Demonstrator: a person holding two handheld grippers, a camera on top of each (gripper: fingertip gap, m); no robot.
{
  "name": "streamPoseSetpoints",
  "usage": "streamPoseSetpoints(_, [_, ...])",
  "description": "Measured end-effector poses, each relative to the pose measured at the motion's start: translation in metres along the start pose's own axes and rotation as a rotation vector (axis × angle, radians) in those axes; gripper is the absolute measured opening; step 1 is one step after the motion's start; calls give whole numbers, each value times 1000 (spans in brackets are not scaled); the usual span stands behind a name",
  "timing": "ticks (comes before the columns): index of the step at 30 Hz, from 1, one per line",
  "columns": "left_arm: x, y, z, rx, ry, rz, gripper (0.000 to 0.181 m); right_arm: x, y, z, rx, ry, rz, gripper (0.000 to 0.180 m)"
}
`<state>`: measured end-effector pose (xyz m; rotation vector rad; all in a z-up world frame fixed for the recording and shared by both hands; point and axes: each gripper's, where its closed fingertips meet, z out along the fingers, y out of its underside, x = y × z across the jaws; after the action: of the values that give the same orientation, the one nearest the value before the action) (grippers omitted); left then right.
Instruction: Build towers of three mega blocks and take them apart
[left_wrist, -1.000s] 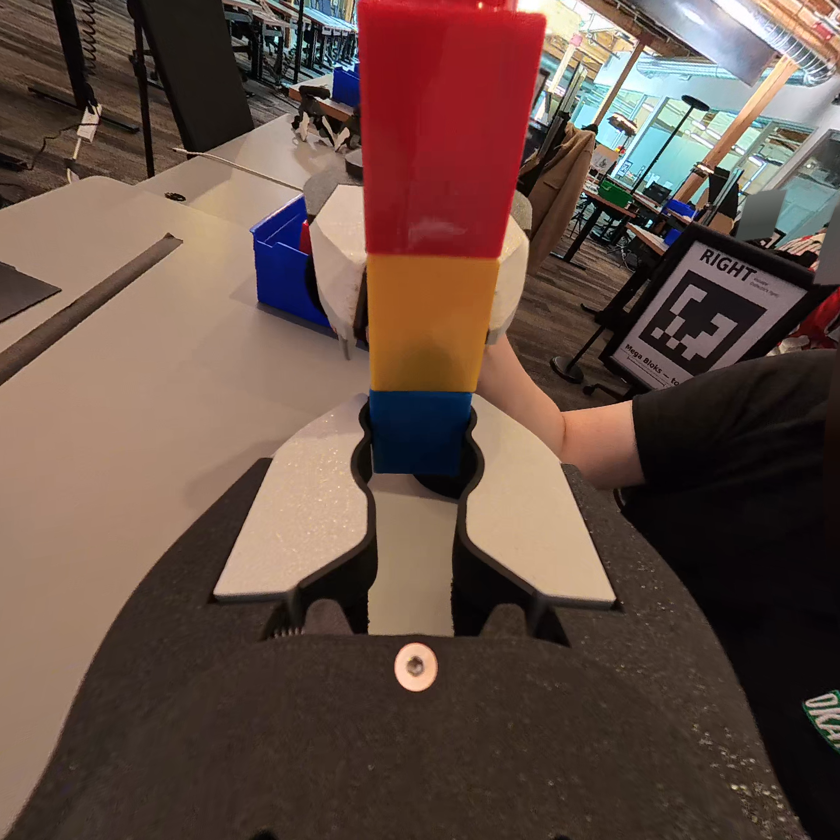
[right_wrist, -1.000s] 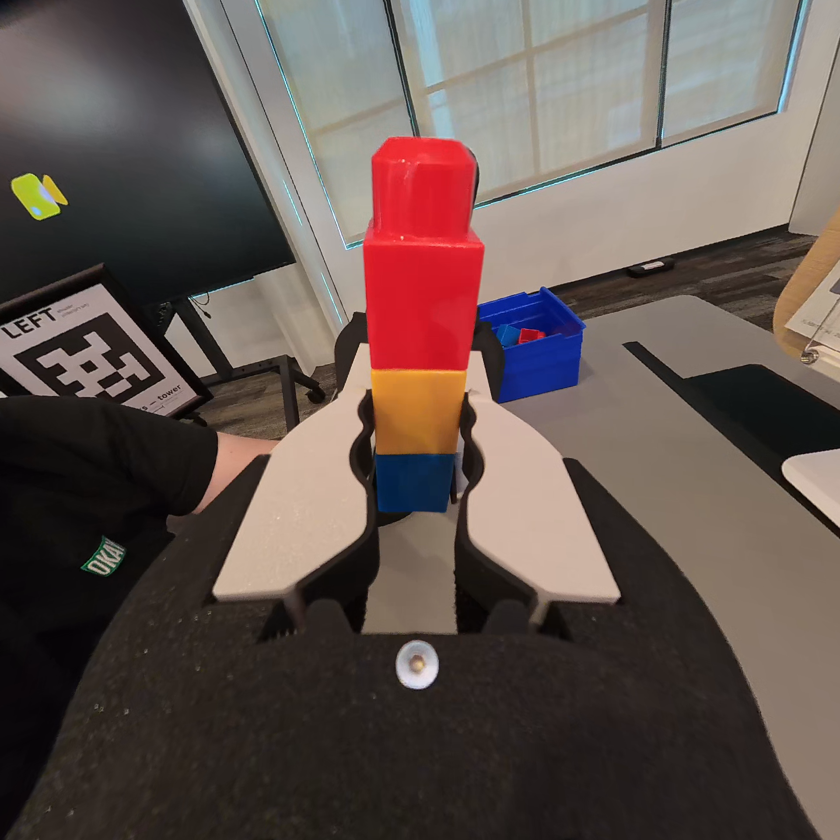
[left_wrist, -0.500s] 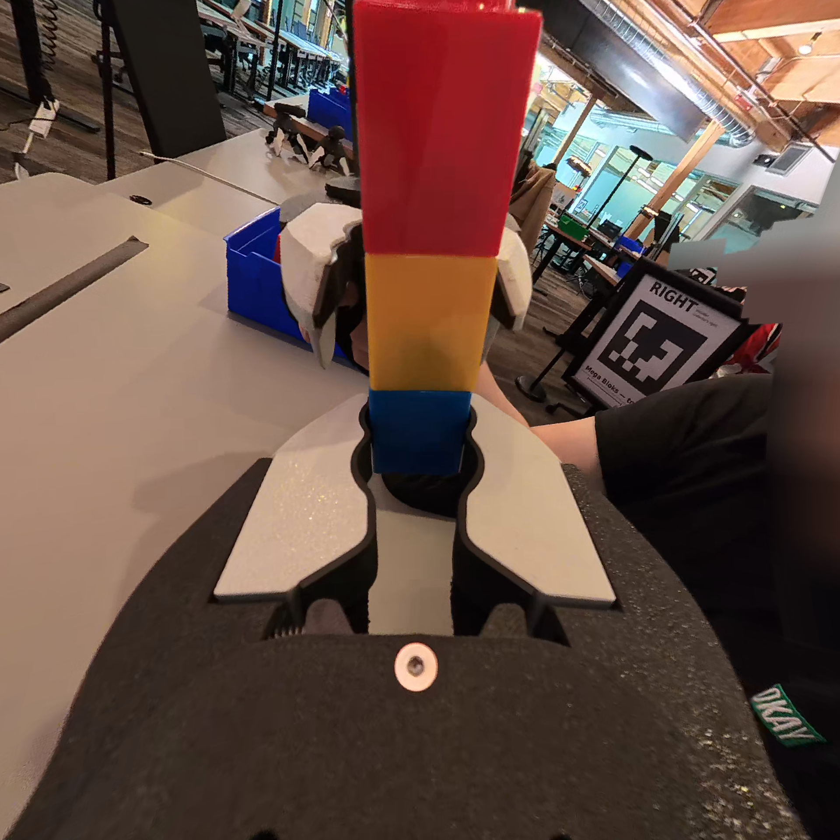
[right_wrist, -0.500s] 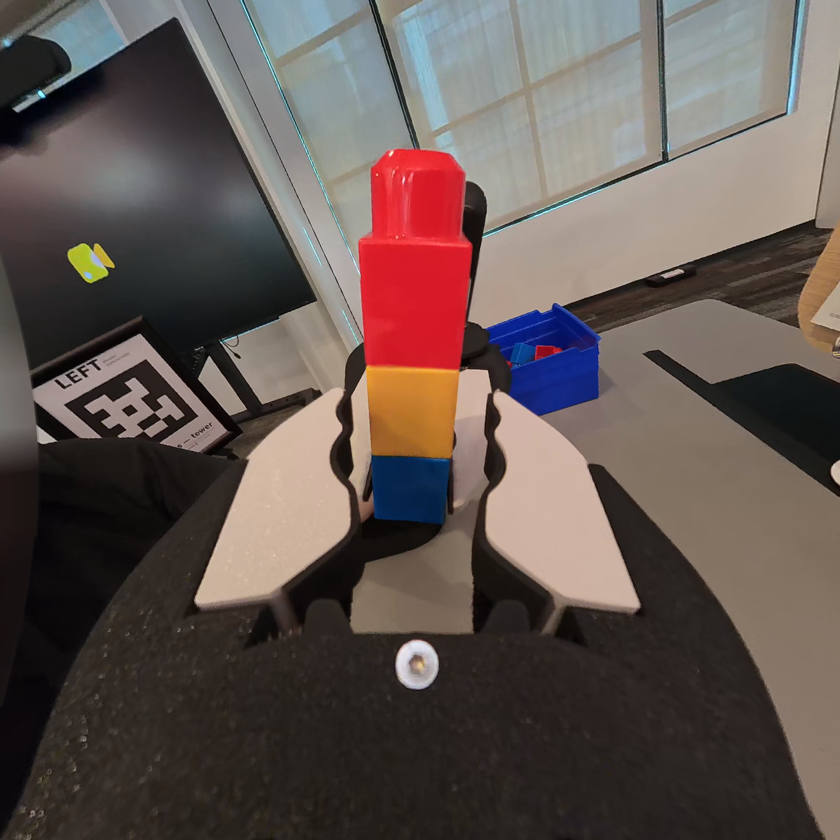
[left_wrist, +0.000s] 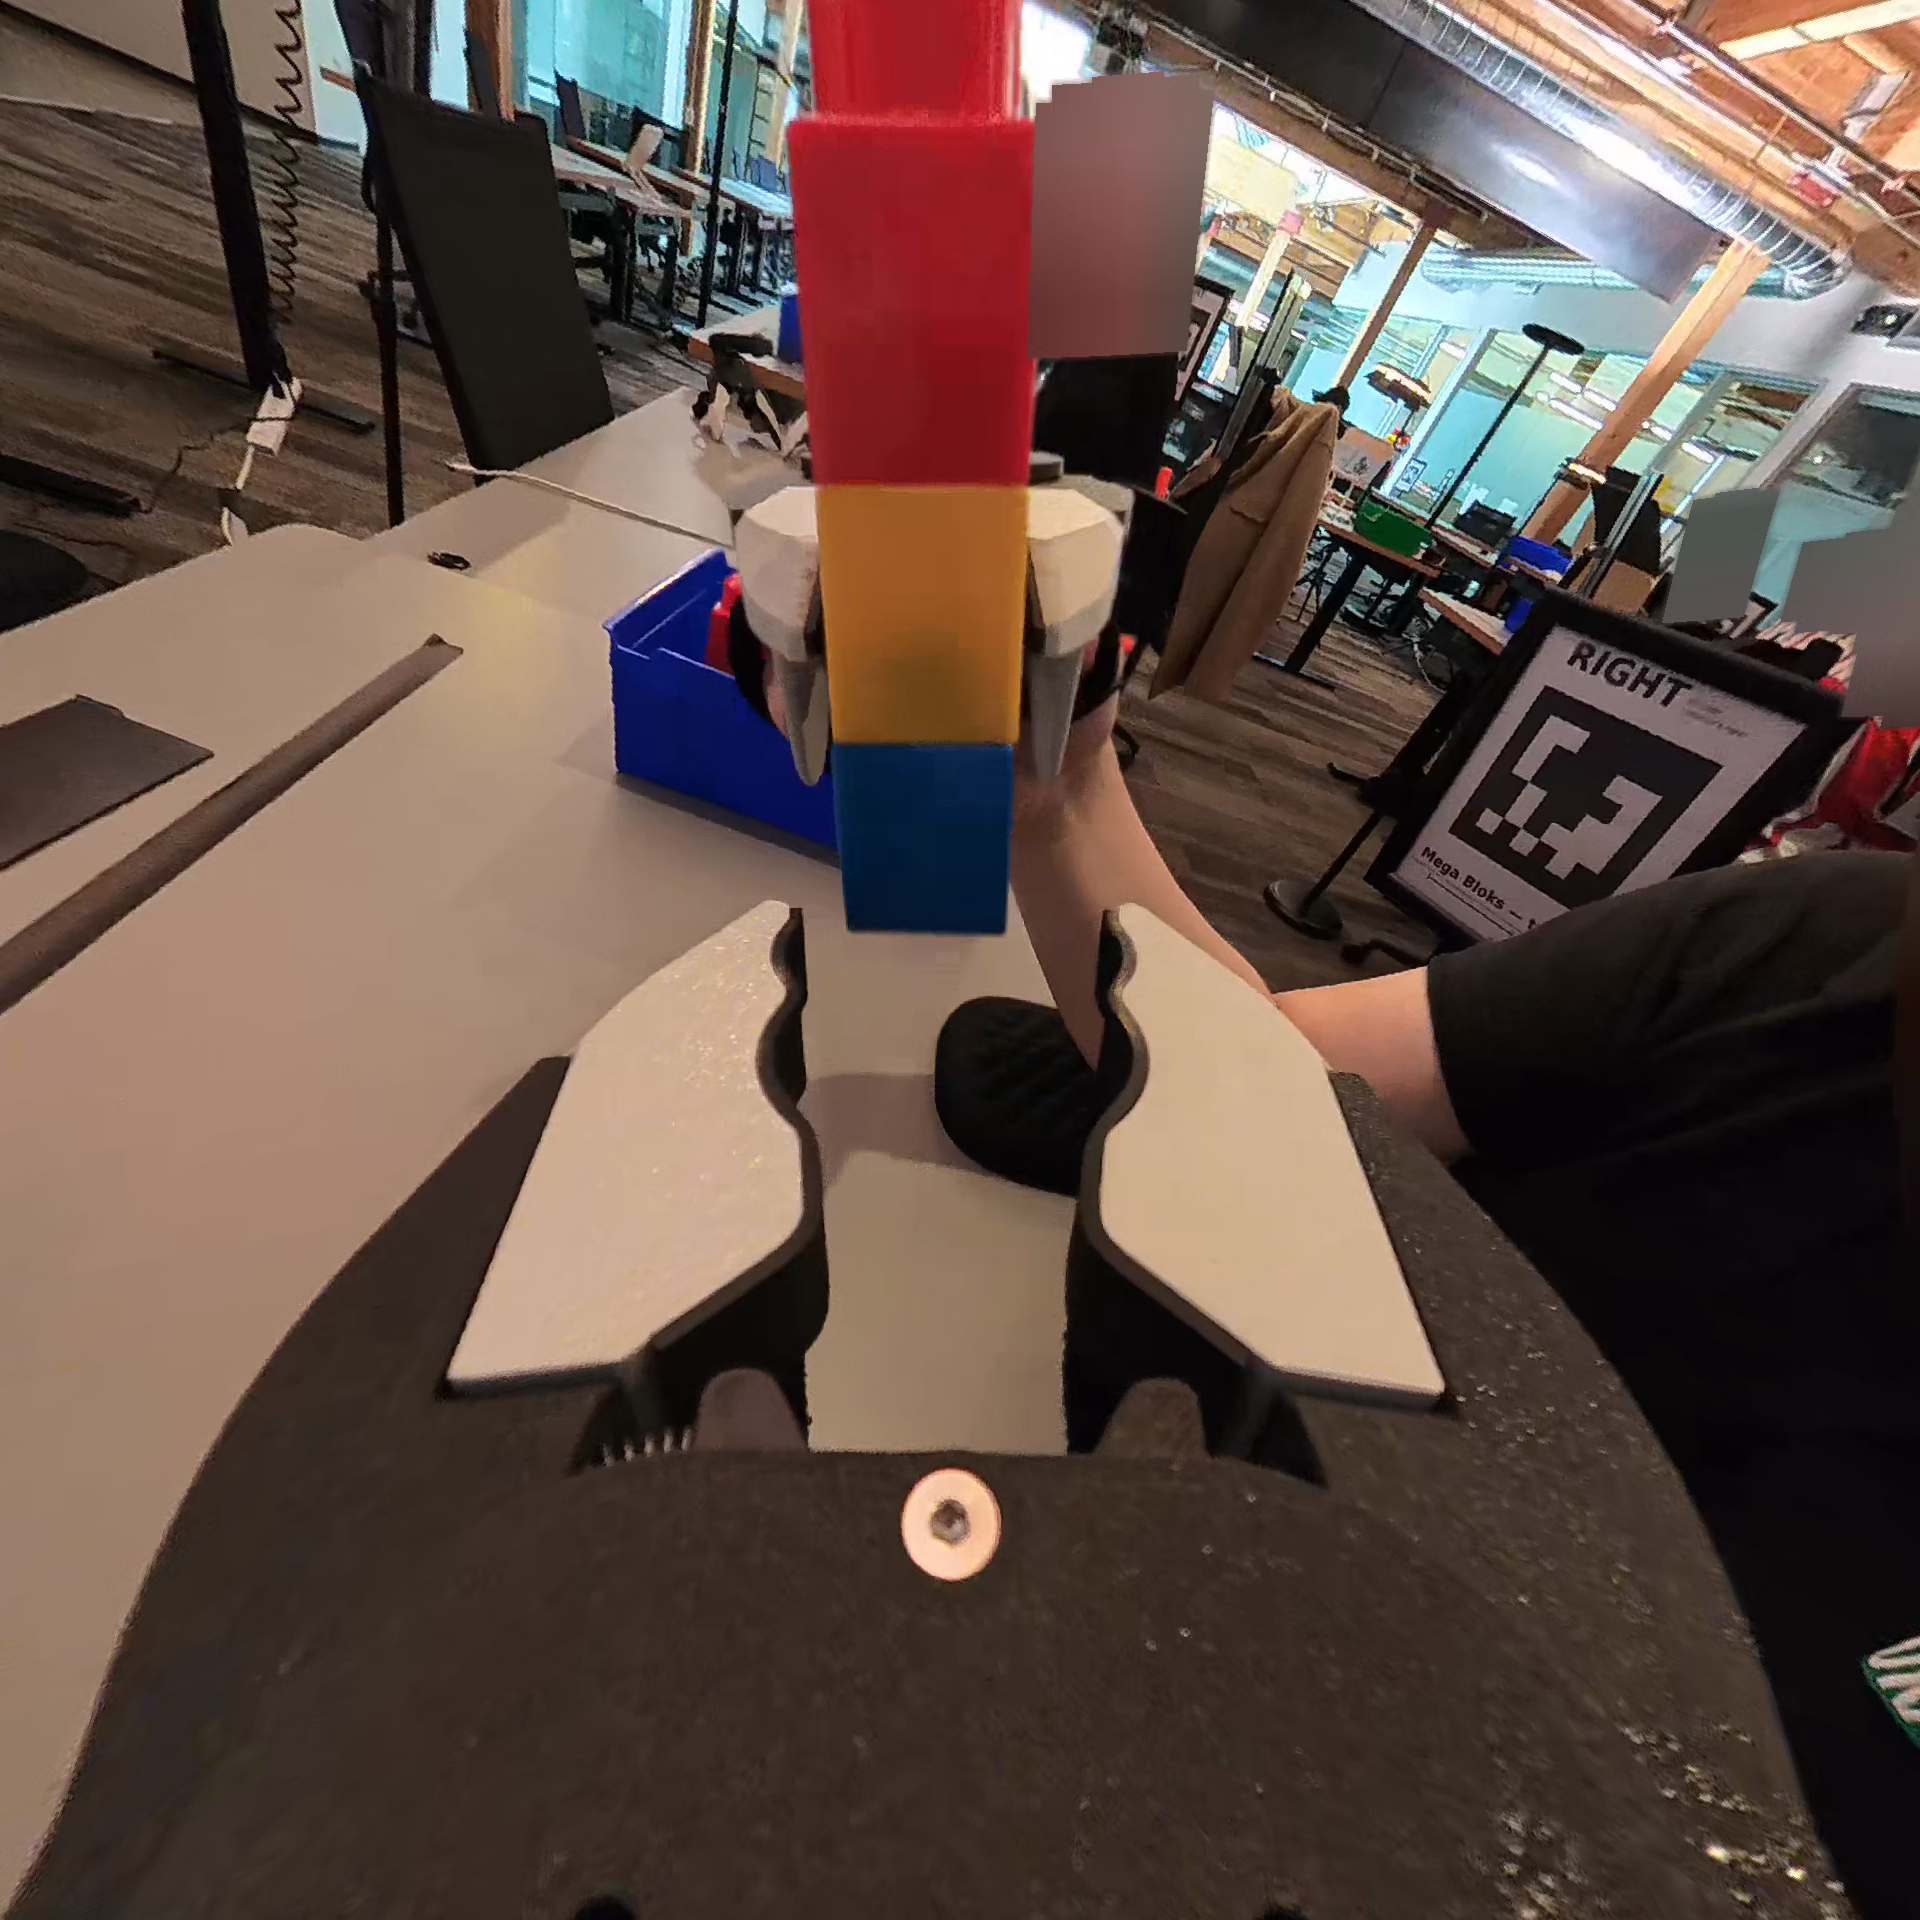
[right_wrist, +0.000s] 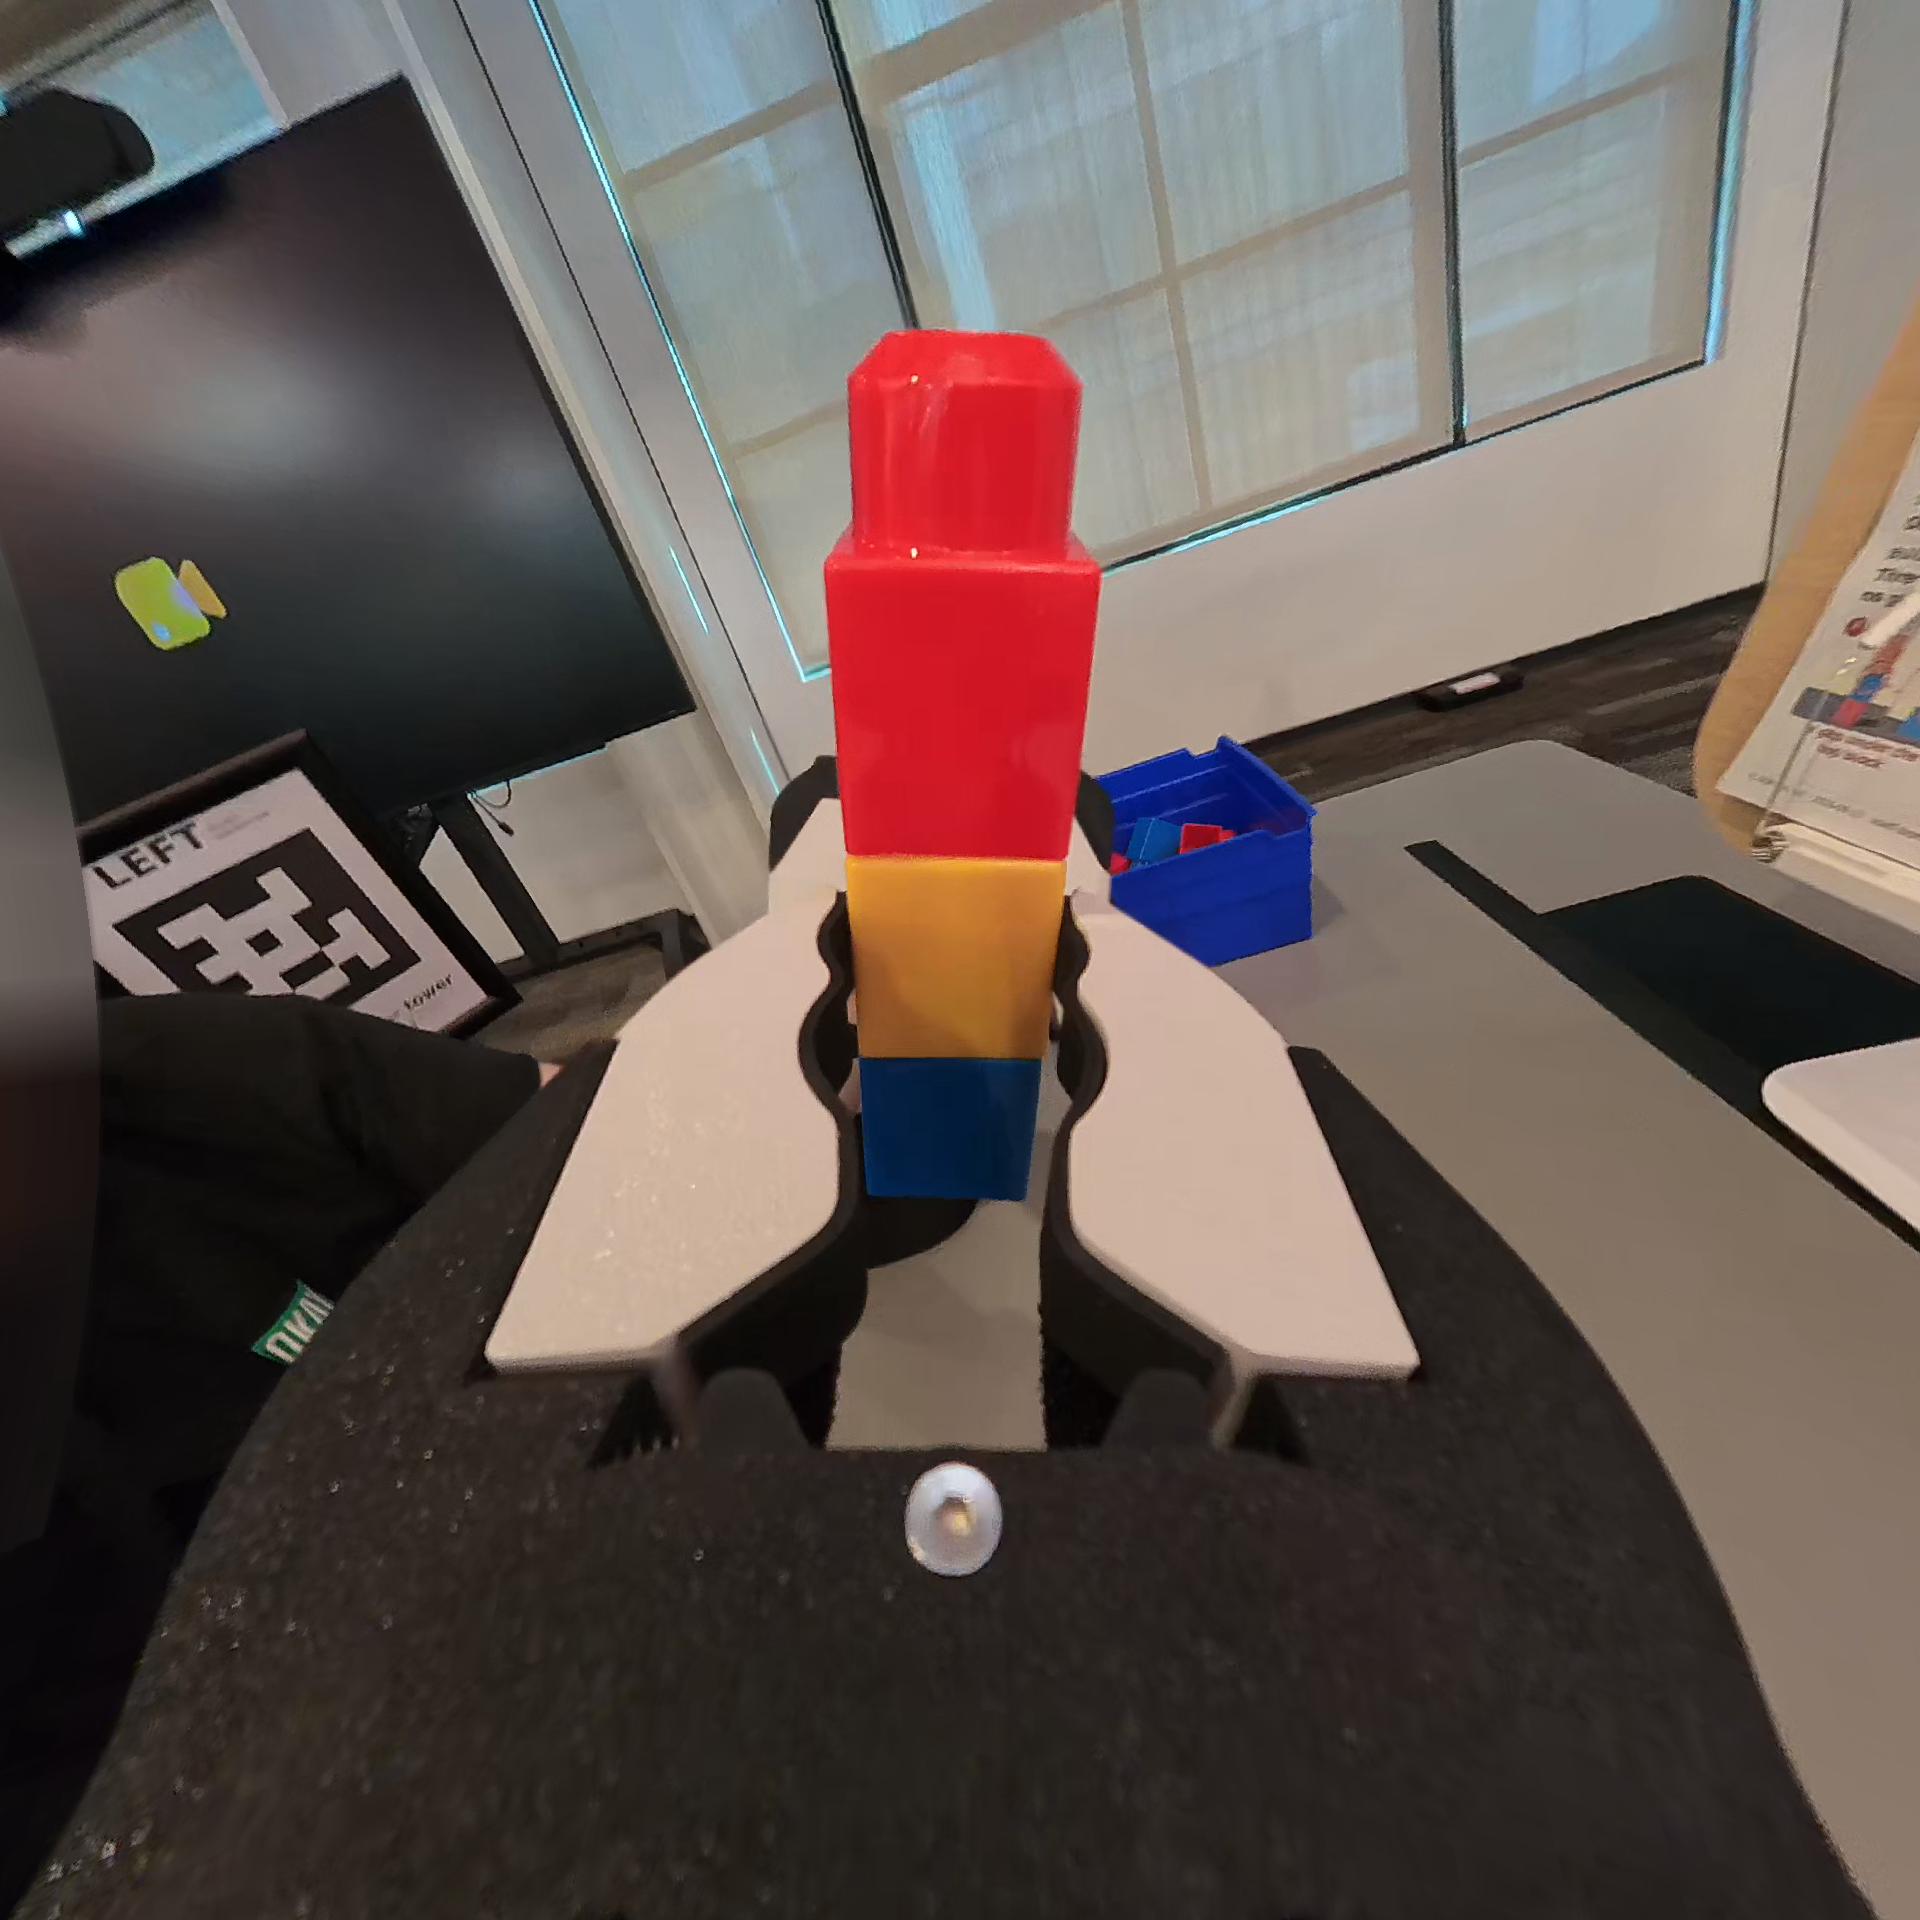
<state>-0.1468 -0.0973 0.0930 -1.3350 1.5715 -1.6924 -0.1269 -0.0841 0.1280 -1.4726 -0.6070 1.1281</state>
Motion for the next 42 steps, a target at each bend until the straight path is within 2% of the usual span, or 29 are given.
streamPoseSetpoints(4, [2, -9, -16, 22, -43, 35, 52, 2, -12, -26, 58, 39, 19, 36])
streamPoseSetpoints(12, [28, -30, -38, 112, 0, 77, 50, -17, -45, -83, 213, 142, 10, 36])
streamPoseSetpoints(17, [37, -40, -52, 160, 15, 95, 49, -34, -63, -134, 291, 278, -110, 36])
streamPoseSetpoints(19, [40, -43, -57, 179, 20, 102, 49, -38, -61, -157, 267, 351, -167, 36])
streamPoseSetpoints(22, [46, -49, -65, 209, 25, 114, 48, -33, -48, -203, 194, 569, -246, 36])
streamPoseSetpoints(25, [51, -53, -69, 234, 35, 127, 47, -27, -30, -266, 156, 788, -280, 36])
streamPoseSetpoints(28, [53, -54, -69, 239, 33, 134, 47, -7, 5, -336, 110, 1008, -212, 36])
streamPoseSetpoints(30, [55, -55, -68, 242, 41, 134, 47, 11, 38, -366, 61, 1101, -150, 36])
streamPoseSetpoints(33, [54, -53, -64, 232, 39, 133, 47, 38, 84, -389, -25, 1205, -70, 36])
streamPoseSetpoints(36, [51, -49, -58, 211, 35, 126, 47, 66, 113, -407, -103, 1311, -40, 36])
streamPoseSetpoints(42, [52, -45, -50, 188, 38, 125, 46, 95, 139, -407, -166, 1255, -34, 36])
